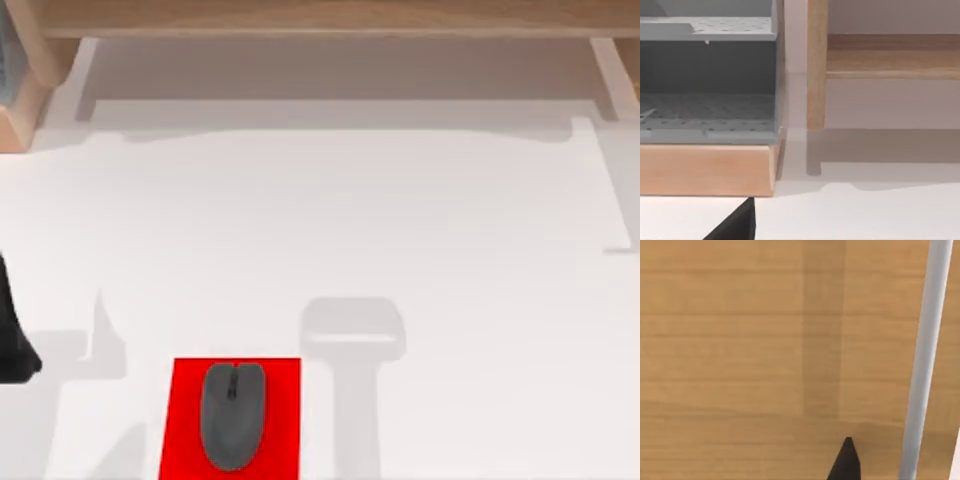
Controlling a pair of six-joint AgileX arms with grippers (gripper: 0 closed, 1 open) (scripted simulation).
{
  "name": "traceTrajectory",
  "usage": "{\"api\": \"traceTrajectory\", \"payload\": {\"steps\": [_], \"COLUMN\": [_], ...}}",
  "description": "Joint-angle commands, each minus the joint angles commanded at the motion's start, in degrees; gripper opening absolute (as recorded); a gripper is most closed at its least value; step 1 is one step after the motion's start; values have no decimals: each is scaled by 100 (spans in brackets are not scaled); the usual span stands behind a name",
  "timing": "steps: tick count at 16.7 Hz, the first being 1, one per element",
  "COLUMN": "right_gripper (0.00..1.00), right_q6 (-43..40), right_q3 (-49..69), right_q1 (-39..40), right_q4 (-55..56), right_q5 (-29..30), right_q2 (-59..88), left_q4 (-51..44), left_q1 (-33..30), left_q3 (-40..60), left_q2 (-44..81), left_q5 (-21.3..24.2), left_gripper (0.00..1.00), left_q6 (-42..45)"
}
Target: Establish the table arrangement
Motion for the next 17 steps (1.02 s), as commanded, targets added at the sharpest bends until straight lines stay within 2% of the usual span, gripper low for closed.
{"api": "traceTrajectory", "payload": {"steps": [3,4,13,17], "right_gripper": [2,0,0,0], "right_q6": [0,0,10,7], "right_q3": [0,0,12,512], "right_q1": [0,0,3,273], "right_q4": [0,0,-30,-371], "right_q5": [0,0,23,320], "right_q2": [0,0,26,217], "left_q4": [0,0,0,0], "left_q1": [0,0,0,0], "left_q3": [0,0,0,0], "left_q2": [0,0,0,0], "left_q5": [0,0,0,0], "left_gripper": [100,100,100,100], "left_q6": [0,0,0,0]}}
